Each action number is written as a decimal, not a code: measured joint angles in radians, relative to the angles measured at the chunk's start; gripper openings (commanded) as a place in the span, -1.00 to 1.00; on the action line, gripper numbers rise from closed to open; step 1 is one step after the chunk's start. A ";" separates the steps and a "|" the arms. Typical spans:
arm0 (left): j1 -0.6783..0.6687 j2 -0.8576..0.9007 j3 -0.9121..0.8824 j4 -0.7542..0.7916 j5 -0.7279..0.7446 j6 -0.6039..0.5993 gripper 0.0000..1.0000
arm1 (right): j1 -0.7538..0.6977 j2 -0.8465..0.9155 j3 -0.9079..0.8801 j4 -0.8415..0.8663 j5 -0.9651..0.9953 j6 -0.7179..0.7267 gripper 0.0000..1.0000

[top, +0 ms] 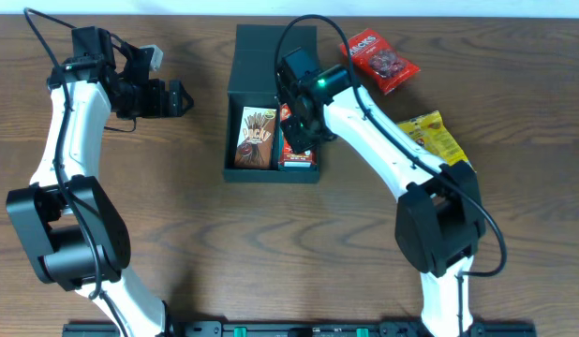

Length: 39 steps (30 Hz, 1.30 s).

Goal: Pack container
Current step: 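Push the Hello Panda box upright beside the Pocky box, release, then move right gripper to the red Hacks bag and grasp it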

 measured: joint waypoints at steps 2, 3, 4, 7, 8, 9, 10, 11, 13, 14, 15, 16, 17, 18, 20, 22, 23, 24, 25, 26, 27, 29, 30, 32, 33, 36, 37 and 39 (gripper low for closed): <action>0.000 0.000 0.000 0.000 0.000 0.000 0.91 | 0.000 -0.003 0.000 0.000 -0.005 -0.004 -0.97; 0.000 0.000 0.000 0.000 0.000 0.000 0.91 | 0.000 -0.006 0.000 0.001 -0.006 -0.004 -0.97; 0.000 0.000 0.000 0.000 0.000 0.000 0.91 | 0.000 -0.010 0.000 0.002 -0.009 -0.005 -0.98; 0.000 0.000 0.000 0.000 0.000 0.000 0.91 | 0.000 -0.032 0.000 0.020 -0.015 -0.008 -0.98; 0.000 0.000 0.000 0.000 0.000 0.000 0.91 | 0.000 -0.041 0.000 0.029 -0.016 -0.008 -0.98; 0.000 0.000 0.000 0.000 0.000 0.000 0.91 | -0.001 -0.056 0.000 0.041 -0.016 -0.010 -0.98; 0.000 0.000 0.000 0.000 0.000 0.000 0.91 | -0.001 -0.069 0.000 0.054 -0.015 -0.011 -0.97; 0.000 0.000 0.000 0.000 0.000 0.000 0.91 | -0.003 -0.085 0.000 0.070 -0.013 -0.013 -0.97; 0.000 0.000 0.000 0.000 0.000 0.000 0.91 | -0.016 -0.122 0.000 0.100 -0.005 -0.016 -0.97; 0.000 0.000 0.000 0.000 0.000 -0.002 0.91 | -0.031 -0.143 0.000 0.122 0.002 -0.016 -0.97; 0.000 0.000 0.000 0.000 0.000 -0.003 0.91 | -0.048 -0.158 0.001 0.140 0.008 -0.018 -0.97; 0.000 0.000 0.000 0.000 0.000 -0.005 0.91 | -0.074 -0.170 0.002 0.163 0.011 -0.024 -0.95; 0.000 0.000 0.000 0.000 0.000 -0.008 0.91 | -0.103 -0.177 0.003 0.185 0.015 -0.031 -0.71; 0.000 0.000 0.000 0.000 0.000 -0.011 0.91 | -0.134 -0.179 0.005 0.208 0.019 -0.037 -0.42; 0.000 0.000 0.000 0.000 0.000 -0.019 0.91 | -0.204 -0.173 0.006 0.273 0.027 -0.063 0.18; 0.000 0.000 0.000 0.000 0.000 -0.023 0.91 | -0.266 -0.160 0.006 0.335 0.036 -0.079 0.75; 0.000 0.000 0.000 0.000 0.000 -0.026 0.91 | -0.295 -0.151 0.006 0.372 0.037 -0.093 0.95; 0.000 0.000 0.000 0.000 0.000 -0.026 0.91 | -0.322 -0.140 0.007 0.414 0.042 -0.107 0.98; 0.000 0.000 0.000 0.001 0.000 -0.026 0.91 | -0.344 -0.129 0.007 0.457 0.045 -0.129 0.99; 0.000 0.000 0.000 0.000 0.000 -0.026 0.91 | -0.362 -0.117 0.007 0.500 0.049 -0.149 0.98; 0.000 0.000 0.000 0.001 0.000 -0.026 0.91 | -0.377 -0.105 0.007 0.551 0.049 -0.172 0.98; 0.000 0.000 0.000 0.001 0.000 -0.030 0.91 | -0.394 -0.084 0.008 0.616 0.051 -0.213 0.99; 0.000 0.000 0.000 0.000 0.000 -0.034 0.91 | -0.400 -0.070 0.008 0.648 0.051 -0.233 0.98; 0.000 0.000 0.000 0.000 0.000 -0.048 0.91 | -0.407 -0.026 0.010 0.718 0.053 -0.293 0.98; 0.000 0.000 0.000 0.000 0.000 -0.053 0.91 | -0.407 -0.003 0.011 0.752 0.053 -0.317 0.99; 0.000 0.000 0.000 0.001 0.000 -0.064 0.91 | -0.407 0.069 0.011 0.808 0.053 -0.362 0.98; 0.000 0.000 0.000 0.000 0.000 -0.068 0.91 | -0.407 0.098 0.011 0.826 0.053 -0.373 0.98; 0.000 0.000 0.000 0.000 0.000 -0.075 0.91 | -0.409 0.158 0.011 0.855 0.053 -0.386 0.98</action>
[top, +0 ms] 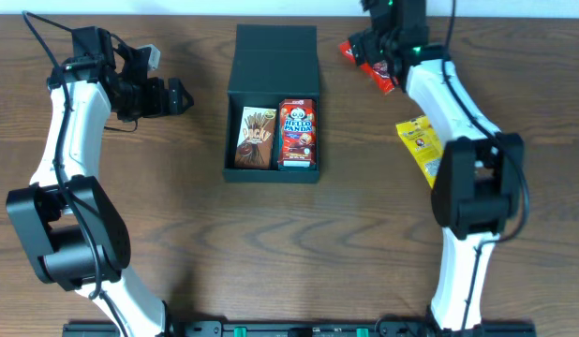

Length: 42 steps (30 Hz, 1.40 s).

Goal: Pack container
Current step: 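Move right gripper to the red Hacks bag and grasp it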

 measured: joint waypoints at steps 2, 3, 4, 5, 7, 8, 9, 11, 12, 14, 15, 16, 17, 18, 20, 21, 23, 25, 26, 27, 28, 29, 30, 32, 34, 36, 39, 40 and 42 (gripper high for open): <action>0.000 0.000 0.000 0.000 0.000 -0.003 0.91 | -0.003 0.047 0.000 0.011 0.006 -0.007 0.99; 0.000 0.000 0.000 0.000 0.000 -0.003 0.91 | -0.006 0.064 0.000 0.016 0.011 -0.010 0.98; 0.000 0.000 0.000 0.000 0.000 -0.003 0.91 | -0.010 0.078 0.000 0.018 0.014 -0.011 0.99; 0.000 0.000 0.000 0.000 0.000 -0.003 0.91 | -0.013 0.087 0.000 0.019 0.016 -0.012 0.98; 0.000 0.000 0.000 0.000 0.000 -0.004 0.91 | -0.023 0.101 0.000 0.016 0.021 -0.012 0.98; 0.000 0.000 0.000 0.000 0.000 -0.005 0.91 | -0.029 0.103 0.000 0.014 0.022 -0.012 0.97; 0.000 0.000 0.000 0.000 0.000 -0.007 0.91 | -0.034 0.104 0.000 0.014 0.024 -0.012 0.96; 0.000 0.000 0.000 0.000 0.000 -0.008 0.91 | -0.045 0.104 0.000 0.014 0.029 -0.012 0.89; 0.000 0.000 0.000 0.000 0.000 -0.011 0.91 | -0.049 0.104 0.000 0.015 0.031 -0.011 0.84; 0.000 0.000 0.000 0.000 0.000 -0.015 0.91 | -0.058 0.105 0.000 0.011 0.037 -0.011 0.77; 0.000 0.000 0.000 0.000 0.000 -0.018 0.91 | -0.059 0.105 0.000 0.005 0.039 -0.008 0.76; 0.000 0.000 0.000 0.000 0.000 -0.020 0.91 | -0.060 0.105 0.000 -0.008 0.040 -0.007 0.77; 0.000 0.000 0.000 0.000 0.000 -0.022 0.91 | -0.061 0.106 0.000 -0.020 0.040 -0.007 0.76; 0.000 0.000 0.000 0.000 0.000 -0.023 0.91 | -0.061 0.108 0.000 -0.032 0.039 -0.007 0.75; 0.000 0.000 0.000 0.000 0.000 -0.025 0.91 | -0.061 0.115 0.000 -0.055 0.028 -0.007 0.75; 0.000 0.000 0.000 0.000 0.000 -0.026 0.91 | -0.061 0.119 0.000 -0.065 0.019 -0.007 0.74; 0.000 0.000 0.000 0.000 0.000 -0.026 0.91 | -0.061 0.126 0.000 -0.082 0.005 -0.008 0.70; 0.000 0.000 0.000 0.000 0.000 -0.026 0.91 | -0.061 0.127 0.000 -0.099 -0.001 -0.008 0.60; 0.000 0.000 0.000 0.000 0.000 -0.026 0.91 | -0.061 0.127 0.000 -0.106 -0.003 -0.010 0.50; 0.000 0.000 0.000 0.000 0.000 -0.026 0.91 | -0.061 0.127 0.000 -0.112 -0.004 -0.009 0.37; 0.000 0.000 0.000 0.000 0.000 -0.026 0.91 | -0.061 0.127 0.000 -0.116 -0.005 -0.011 0.23; 0.000 0.000 0.000 0.000 0.000 -0.026 0.91 | -0.062 0.127 0.000 -0.119 -0.006 -0.011 0.16; 0.000 0.000 0.000 0.000 0.000 -0.026 0.91 | -0.062 0.127 0.000 -0.122 -0.004 -0.010 0.11; 0.000 0.000 0.000 0.000 0.000 -0.026 0.91 | -0.064 0.127 0.001 -0.127 -0.005 -0.010 0.03; 0.000 0.000 0.000 0.000 0.000 -0.026 0.91 | -0.064 0.127 0.004 -0.131 -0.006 -0.003 -0.13; 0.000 0.000 0.000 0.000 0.000 -0.026 0.91 | -0.063 0.127 0.005 -0.134 -0.006 0.015 -0.17; 0.000 0.000 0.000 0.001 0.000 -0.026 0.91 | -0.062 0.126 0.006 -0.136 -0.007 0.043 -0.44; 0.000 0.000 0.000 0.001 0.000 -0.026 0.91 | -0.060 0.126 0.008 -0.137 -0.005 0.050 -0.52; 0.000 0.000 0.000 0.002 0.000 -0.026 0.91 | -0.054 0.124 0.010 -0.140 -0.003 0.058 -0.64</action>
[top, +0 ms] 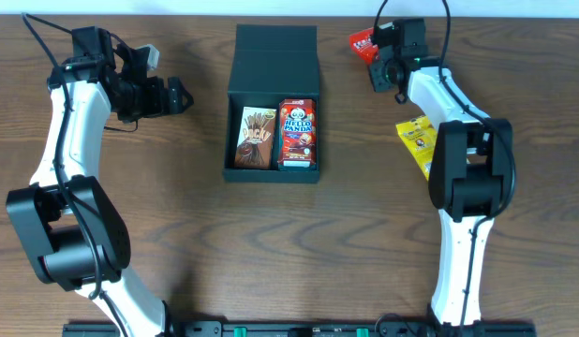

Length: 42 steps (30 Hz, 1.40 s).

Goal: Pack container
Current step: 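Move right gripper to the red Hacks bag and grasp it, then carry the Hacks bag into the black box and lower it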

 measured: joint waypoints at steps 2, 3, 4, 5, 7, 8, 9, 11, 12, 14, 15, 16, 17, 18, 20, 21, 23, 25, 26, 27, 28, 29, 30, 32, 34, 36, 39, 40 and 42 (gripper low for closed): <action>0.000 0.000 0.000 0.001 0.000 0.000 0.91 | 0.009 -0.007 0.000 -0.005 0.003 0.010 -0.71; 0.000 0.000 0.000 0.003 0.000 0.000 0.91 | 0.013 -0.011 0.000 -0.008 0.002 0.012 -0.74; 0.000 0.000 0.000 0.007 0.000 0.000 0.91 | 0.021 -0.014 0.000 -0.014 0.002 0.013 -0.78; 0.000 0.000 0.000 0.011 0.000 0.000 0.91 | 0.029 -0.016 0.000 -0.016 0.000 0.013 -0.81; 0.000 0.000 0.000 0.021 0.000 0.000 0.91 | 0.046 -0.019 0.000 -0.020 -0.003 0.013 -0.81; 0.000 0.000 0.000 0.023 0.000 0.000 0.91 | 0.055 -0.021 0.000 -0.021 -0.004 0.013 -0.81; 0.000 0.000 0.000 0.026 0.000 0.000 0.91 | 0.064 -0.026 0.000 -0.025 -0.007 0.013 -0.81; 0.000 0.000 0.000 0.031 0.000 0.000 0.91 | 0.078 -0.039 -0.002 -0.033 -0.013 0.016 -0.81; 0.000 0.000 0.000 0.036 -0.001 0.000 0.91 | 0.085 -0.052 -0.004 -0.036 -0.016 0.016 -0.83; 0.000 0.000 0.000 0.045 -0.005 0.000 0.91 | 0.100 -0.087 -0.006 -0.042 -0.020 0.016 -0.84; 0.000 0.000 0.000 0.045 -0.015 -0.002 0.91 | 0.109 -0.121 -0.006 -0.046 -0.020 0.022 -0.89; 0.000 0.000 0.000 0.047 -0.029 -0.007 0.91 | 0.119 -0.155 -0.006 -0.055 -0.020 0.035 -0.95; 0.000 0.000 0.000 0.049 -0.041 -0.010 0.91 | 0.127 -0.186 -0.006 -0.064 -0.020 0.050 -0.97; 0.000 0.000 0.000 0.049 -0.057 -0.017 0.91 | 0.137 -0.219 -0.006 -0.078 -0.020 0.069 -0.98; 0.002 0.000 0.000 0.051 -0.083 -0.027 0.91 | 0.158 -0.283 -0.006 -0.108 -0.021 0.116 -0.97; 0.004 0.000 0.000 0.052 -0.092 -0.030 0.90 | 0.171 -0.314 -0.006 -0.123 -0.021 0.150 -0.98; 0.011 0.000 0.000 0.055 -0.106 -0.034 0.91 | 0.202 -0.365 -0.006 -0.156 -0.021 0.223 -0.97; 0.025 0.000 0.000 0.067 -0.114 -0.040 0.90 | 0.238 -0.404 -0.006 -0.195 -0.021 0.332 -0.97; 0.032 0.000 0.000 0.071 -0.116 -0.044 0.91 | 0.257 -0.416 -0.005 -0.221 -0.023 0.401 -0.98; 0.045 0.000 0.000 0.075 -0.121 -0.048 0.90 | 0.276 -0.423 -0.005 -0.254 -0.024 0.467 -0.97; 0.056 0.000 0.000 0.076 -0.124 -0.050 0.91 | 0.296 -0.424 -0.005 -0.295 -0.025 0.536 -0.97; 0.065 0.000 0.000 0.077 -0.127 -0.052 0.91 | 0.308 -0.424 -0.006 -0.322 -0.025 0.579 -0.97; 0.075 0.000 0.000 0.077 -0.127 -0.053 0.91 | 0.326 -0.423 -0.006 -0.354 -0.026 0.626 -0.97; 0.098 0.000 0.000 0.077 -0.130 -0.053 0.91 | 0.360 -0.420 -0.006 -0.408 -0.026 0.698 -0.98; 0.126 0.000 0.000 0.077 -0.130 -0.053 0.90 | 0.403 -0.419 -0.006 -0.423 -0.020 0.750 -0.97; 0.151 0.000 0.000 0.077 -0.130 -0.053 0.91 | 0.454 -0.419 -0.006 -0.422 0.018 0.789 -0.98; 0.190 0.000 0.000 0.077 -0.130 -0.053 0.91 | 0.538 -0.419 -0.006 -0.422 0.122 0.816 -0.97; 0.206 0.000 0.000 0.077 -0.130 -0.053 0.91 | 0.582 -0.419 -0.006 -0.422 0.182 0.818 -0.97; 0.225 0.000 0.000 0.077 -0.130 -0.053 0.91 | 0.649 -0.419 -0.006 -0.423 0.262 0.817 -0.97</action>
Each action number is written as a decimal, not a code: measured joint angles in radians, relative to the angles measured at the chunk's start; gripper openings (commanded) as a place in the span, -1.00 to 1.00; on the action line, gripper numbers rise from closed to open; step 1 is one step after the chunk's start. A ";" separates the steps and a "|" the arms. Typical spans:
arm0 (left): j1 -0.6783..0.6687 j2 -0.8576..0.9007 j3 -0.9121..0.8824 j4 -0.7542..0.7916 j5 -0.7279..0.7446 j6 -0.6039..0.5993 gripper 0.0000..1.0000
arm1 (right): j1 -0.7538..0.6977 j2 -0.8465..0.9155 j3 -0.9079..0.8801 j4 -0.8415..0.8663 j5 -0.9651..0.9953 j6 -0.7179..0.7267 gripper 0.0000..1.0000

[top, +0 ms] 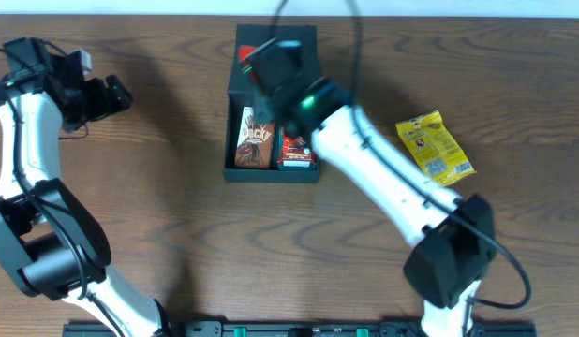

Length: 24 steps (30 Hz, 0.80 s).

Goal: Pack container
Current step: 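Carry the Hacks bag into the black box and lower it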

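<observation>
A black box (235, 112) stands at the table's back middle, its lid open toward the far edge. A brown Pocky carton (255, 139) lies in its left half. A red Hello Panda carton (295, 152) lies in the right half, mostly covered by my right arm. My right gripper (261, 67) hangs over the box's far part, shut on a red snack packet (244, 54) of which only a corner shows. A yellow snack packet (436, 147) lies on the table to the right. My left gripper (116, 94) is open and holds nothing at the far left.
The right arm's white links run diagonally from the box down to the base at the front right. The left arm stands along the left edge. Bare wooden table surrounds the box.
The red packet is gone from the back right of the table. My right gripper now holds it over the box. The left arm has drawn back toward the left edge.
My right gripper was low in the box at the Hello Panda carton. Then the carton lay in the box and the gripper was at the red packet, back right. It stayed on that packet, and now holds it above the box.
</observation>
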 measured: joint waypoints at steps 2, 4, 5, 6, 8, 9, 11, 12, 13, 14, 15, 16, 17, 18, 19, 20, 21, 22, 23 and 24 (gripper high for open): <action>0.014 0.000 0.000 0.000 0.000 0.000 0.91 | 0.065 0.000 0.000 0.002 0.068 -0.002 -0.97; 0.024 0.000 0.000 0.000 0.000 0.000 0.90 | 0.129 0.000 0.000 0.009 0.122 -0.002 -0.96; 0.026 0.000 0.000 0.000 0.000 -0.001 0.91 | 0.148 0.000 0.000 0.010 0.132 -0.002 -0.97; 0.028 0.000 0.000 0.000 0.000 -0.001 0.91 | 0.165 0.000 0.000 0.010 0.143 -0.002 -0.97; 0.029 0.000 0.000 0.000 0.000 -0.003 0.90 | 0.179 0.000 0.000 0.005 0.158 -0.001 -0.97; 0.029 0.000 0.000 0.000 0.000 -0.003 0.90 | 0.178 0.000 0.000 -0.001 0.165 0.002 -0.97; 0.029 0.000 0.000 0.000 0.000 -0.003 0.91 | 0.171 0.000 0.000 -0.022 0.181 0.021 -0.97; 0.029 0.000 0.000 0.000 0.000 -0.003 0.91 | 0.167 0.000 0.000 -0.033 0.188 0.033 -0.97; 0.029 0.000 0.000 0.000 0.000 -0.004 0.90 | 0.164 0.000 0.000 -0.043 0.192 0.051 -0.97; 0.029 0.000 0.000 0.000 0.000 -0.007 0.90 | 0.164 0.000 0.000 -0.051 0.196 0.071 -0.97; 0.029 0.000 0.000 0.000 0.000 -0.014 0.91 | 0.164 0.000 0.000 -0.061 0.198 0.095 -0.97; 0.029 0.000 0.000 0.000 0.000 -0.022 0.91 | 0.164 0.000 0.000 -0.071 0.198 0.121 -0.97; 0.029 0.000 0.000 0.000 0.000 -0.029 0.91 | 0.165 0.002 0.000 -0.074 0.195 0.142 -0.97; 0.029 0.000 0.000 0.001 0.000 -0.035 0.91 | 0.165 0.003 0.000 -0.076 0.188 0.163 -0.97; 0.029 0.000 0.000 0.002 0.000 -0.042 0.91 | 0.165 0.006 0.000 -0.077 0.182 0.181 -0.97; 0.029 0.000 0.000 0.003 0.000 -0.050 0.90 | 0.165 0.009 0.000 -0.077 0.176 0.196 -0.97; 0.029 0.000 0.000 0.005 0.000 -0.055 0.91 | 0.165 0.015 0.000 -0.076 0.169 0.210 -0.97; 0.029 0.000 0.000 0.006 0.000 -0.057 0.91 | 0.165 0.022 0.000 -0.074 0.165 0.220 -0.97; 0.029 0.000 0.000 0.007 0.000 -0.060 0.91 | 0.165 0.031 0.000 -0.074 0.163 0.228 -0.97; 0.029 0.000 0.000 0.008 0.000 -0.060 0.91 | 0.164 0.041 0.000 -0.071 0.161 0.234 -0.97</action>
